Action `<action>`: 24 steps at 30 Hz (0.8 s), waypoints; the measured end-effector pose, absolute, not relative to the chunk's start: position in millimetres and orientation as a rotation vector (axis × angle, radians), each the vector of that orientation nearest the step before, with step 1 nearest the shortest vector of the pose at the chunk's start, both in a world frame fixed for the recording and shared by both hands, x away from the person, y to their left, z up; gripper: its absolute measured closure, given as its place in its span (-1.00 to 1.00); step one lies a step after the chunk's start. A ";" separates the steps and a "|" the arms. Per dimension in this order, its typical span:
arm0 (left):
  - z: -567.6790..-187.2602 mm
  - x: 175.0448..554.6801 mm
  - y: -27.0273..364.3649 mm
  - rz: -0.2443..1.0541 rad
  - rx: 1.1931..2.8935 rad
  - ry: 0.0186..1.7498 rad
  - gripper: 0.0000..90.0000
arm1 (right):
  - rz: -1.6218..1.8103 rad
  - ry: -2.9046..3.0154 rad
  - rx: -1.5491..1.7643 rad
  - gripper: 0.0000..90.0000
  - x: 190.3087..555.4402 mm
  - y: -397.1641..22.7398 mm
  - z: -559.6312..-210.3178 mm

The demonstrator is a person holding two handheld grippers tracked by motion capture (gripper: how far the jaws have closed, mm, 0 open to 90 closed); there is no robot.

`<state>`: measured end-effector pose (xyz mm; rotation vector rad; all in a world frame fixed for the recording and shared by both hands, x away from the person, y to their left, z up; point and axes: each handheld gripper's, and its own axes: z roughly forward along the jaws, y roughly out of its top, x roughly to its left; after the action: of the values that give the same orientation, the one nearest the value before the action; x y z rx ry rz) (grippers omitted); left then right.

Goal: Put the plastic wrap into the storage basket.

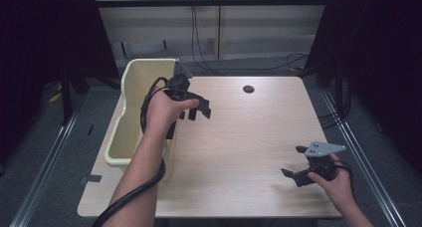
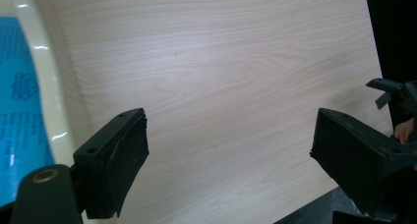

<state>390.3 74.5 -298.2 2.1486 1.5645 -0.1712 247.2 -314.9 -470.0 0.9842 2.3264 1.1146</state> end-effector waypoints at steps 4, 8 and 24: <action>-301.1 390.0 69.1 -0.187 2.163 1.541 -0.70 | 1.115 2.330 0.981 -0.95 247.3 -314.6 -470.2; -307.6 389.1 61.5 -0.194 2.173 1.520 -0.70 | 1.116 2.333 0.980 -0.95 247.3 -314.6 -470.7; -327.3 385.6 42.5 -0.223 2.182 1.473 -0.71 | 1.111 2.330 0.982 -0.95 247.6 -314.0 -471.9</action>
<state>385.6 42.5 -327.3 2.1821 1.4732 -0.2226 247.6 -314.0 -471.9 0.9818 2.3305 1.1109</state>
